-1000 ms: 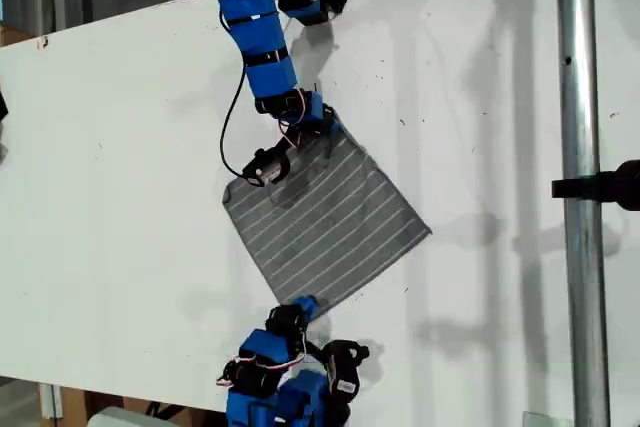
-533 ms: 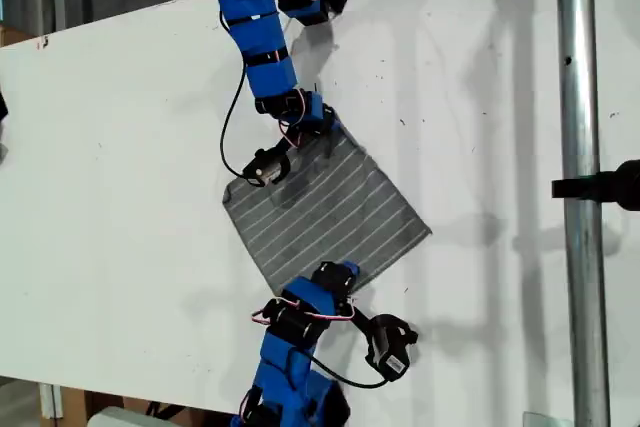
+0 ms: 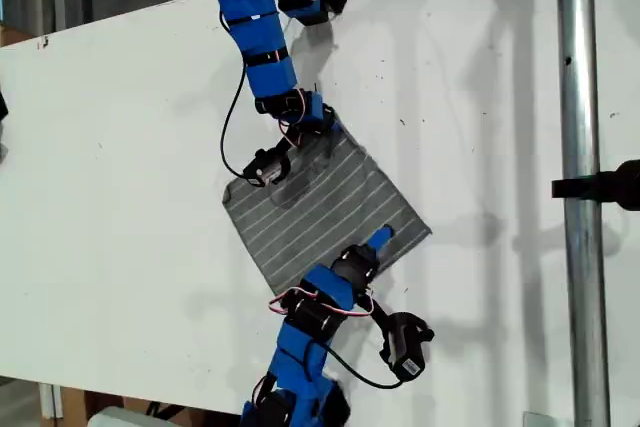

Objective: Grasp corners of a towel and fold twice.

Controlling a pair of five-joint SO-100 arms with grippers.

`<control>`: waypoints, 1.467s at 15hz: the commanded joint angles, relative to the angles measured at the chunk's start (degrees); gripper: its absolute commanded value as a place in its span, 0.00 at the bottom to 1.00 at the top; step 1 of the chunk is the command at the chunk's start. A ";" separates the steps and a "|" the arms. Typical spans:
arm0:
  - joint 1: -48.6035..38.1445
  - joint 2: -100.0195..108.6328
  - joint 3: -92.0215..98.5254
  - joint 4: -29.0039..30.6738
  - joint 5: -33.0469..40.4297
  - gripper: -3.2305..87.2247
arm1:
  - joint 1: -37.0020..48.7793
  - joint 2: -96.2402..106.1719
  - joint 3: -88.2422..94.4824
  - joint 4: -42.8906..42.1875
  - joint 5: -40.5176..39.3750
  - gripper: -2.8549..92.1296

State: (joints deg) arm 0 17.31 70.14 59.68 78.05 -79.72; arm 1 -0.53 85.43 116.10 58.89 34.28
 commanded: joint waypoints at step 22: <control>0.26 -28.48 -9.49 -13.54 -2.11 0.26 | 0.18 0.44 -0.09 -0.62 -0.79 0.03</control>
State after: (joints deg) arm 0 19.60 42.45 51.15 65.65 -81.56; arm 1 -0.53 85.43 116.10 58.62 34.28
